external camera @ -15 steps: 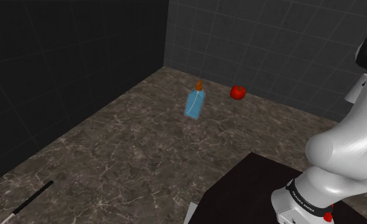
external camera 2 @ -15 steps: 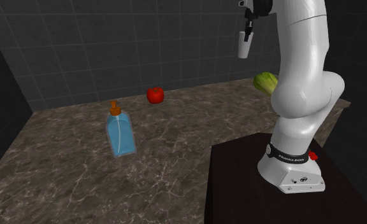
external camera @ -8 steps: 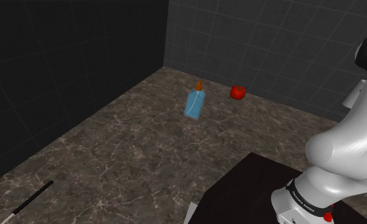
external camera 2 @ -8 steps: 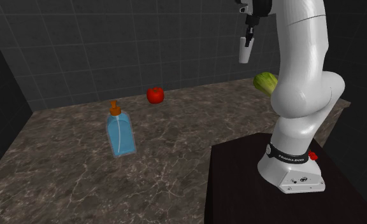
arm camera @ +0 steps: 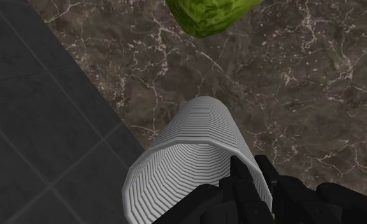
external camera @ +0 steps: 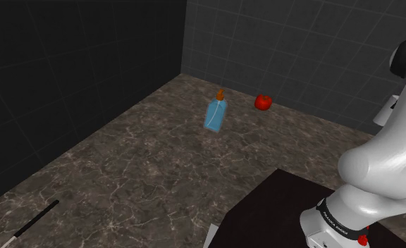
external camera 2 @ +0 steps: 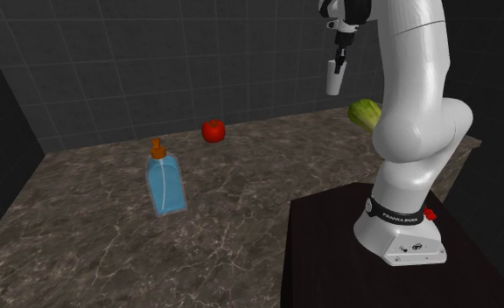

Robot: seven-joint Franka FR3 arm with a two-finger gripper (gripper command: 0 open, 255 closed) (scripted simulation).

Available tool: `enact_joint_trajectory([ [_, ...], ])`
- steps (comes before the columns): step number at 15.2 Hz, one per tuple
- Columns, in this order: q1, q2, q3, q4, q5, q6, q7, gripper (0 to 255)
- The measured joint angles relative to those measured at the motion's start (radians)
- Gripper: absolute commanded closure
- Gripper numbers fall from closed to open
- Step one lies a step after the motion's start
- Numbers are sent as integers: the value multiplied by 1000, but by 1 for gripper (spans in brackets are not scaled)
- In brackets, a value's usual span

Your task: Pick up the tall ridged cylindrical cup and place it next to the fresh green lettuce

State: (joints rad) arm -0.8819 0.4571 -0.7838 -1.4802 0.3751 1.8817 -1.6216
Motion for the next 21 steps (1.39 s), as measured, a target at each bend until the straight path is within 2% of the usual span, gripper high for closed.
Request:
enact_joint_trajectory([
  [9, 11, 17, 13, -104, 22, 112, -22, 255],
  [21, -2, 75, 46, -187, 77, 239, -62, 255],
])
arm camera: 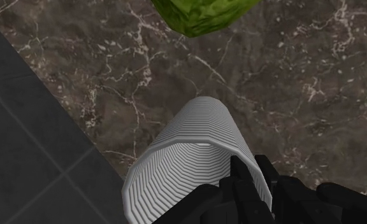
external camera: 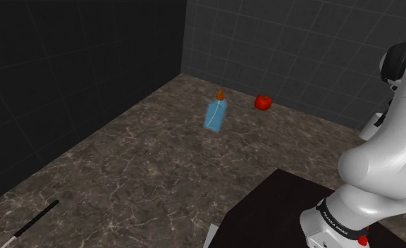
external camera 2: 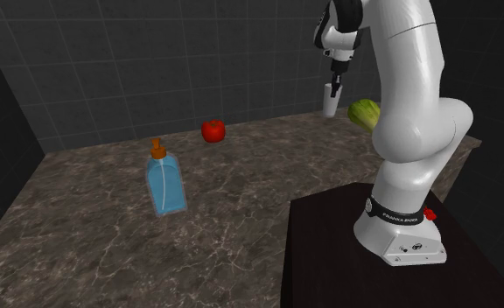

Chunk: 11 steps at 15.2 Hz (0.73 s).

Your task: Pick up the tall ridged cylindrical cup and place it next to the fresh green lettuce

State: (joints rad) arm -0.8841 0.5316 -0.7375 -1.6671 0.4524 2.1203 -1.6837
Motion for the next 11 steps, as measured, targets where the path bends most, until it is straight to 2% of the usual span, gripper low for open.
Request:
enact_joint_trajectory([
  [5, -12, 34, 20, -18, 28, 46, -18, 255],
  [11, -13, 37, 22, -24, 32, 54, -21, 255],
])
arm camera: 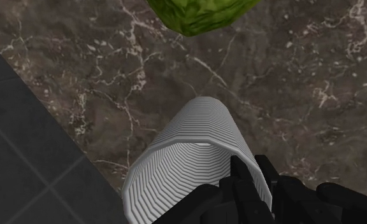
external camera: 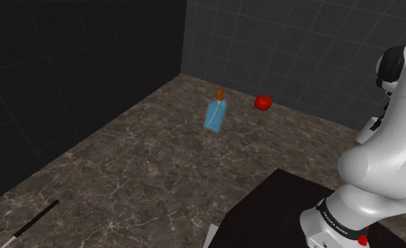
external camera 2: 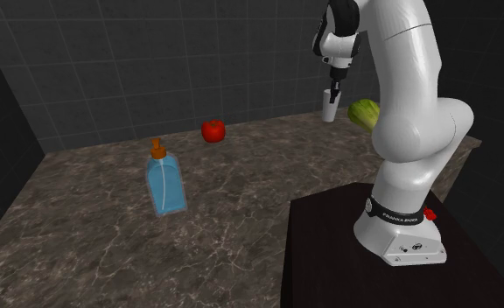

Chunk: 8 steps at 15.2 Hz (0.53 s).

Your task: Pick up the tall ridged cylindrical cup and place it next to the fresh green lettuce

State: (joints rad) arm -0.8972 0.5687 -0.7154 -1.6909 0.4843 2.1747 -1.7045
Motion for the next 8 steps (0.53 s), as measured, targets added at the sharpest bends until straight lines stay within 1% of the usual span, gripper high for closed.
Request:
enact_joint_trajectory([
  [1, 0, 0, 0, 0, 0, 0, 0, 0],
  [8, 4, -10, -5, 2, -7, -10, 4, 0],
])
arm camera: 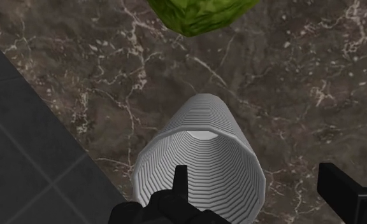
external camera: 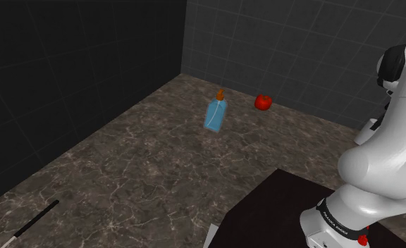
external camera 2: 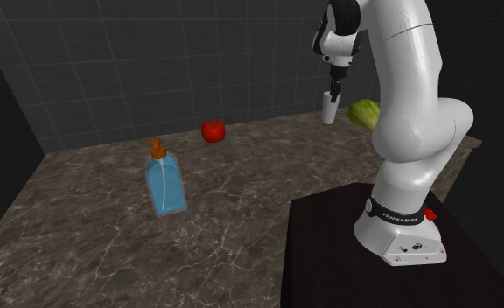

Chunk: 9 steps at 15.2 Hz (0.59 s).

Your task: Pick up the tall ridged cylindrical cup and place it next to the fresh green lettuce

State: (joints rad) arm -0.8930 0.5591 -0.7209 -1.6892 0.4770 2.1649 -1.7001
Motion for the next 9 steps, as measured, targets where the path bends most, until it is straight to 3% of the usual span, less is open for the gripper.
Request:
enact_joint_trajectory([
  [4, 20, -55, -30, 18, -42, -62, 23, 0],
  [9, 21, -60, -34, 26, -48, -74, 27, 0],
])
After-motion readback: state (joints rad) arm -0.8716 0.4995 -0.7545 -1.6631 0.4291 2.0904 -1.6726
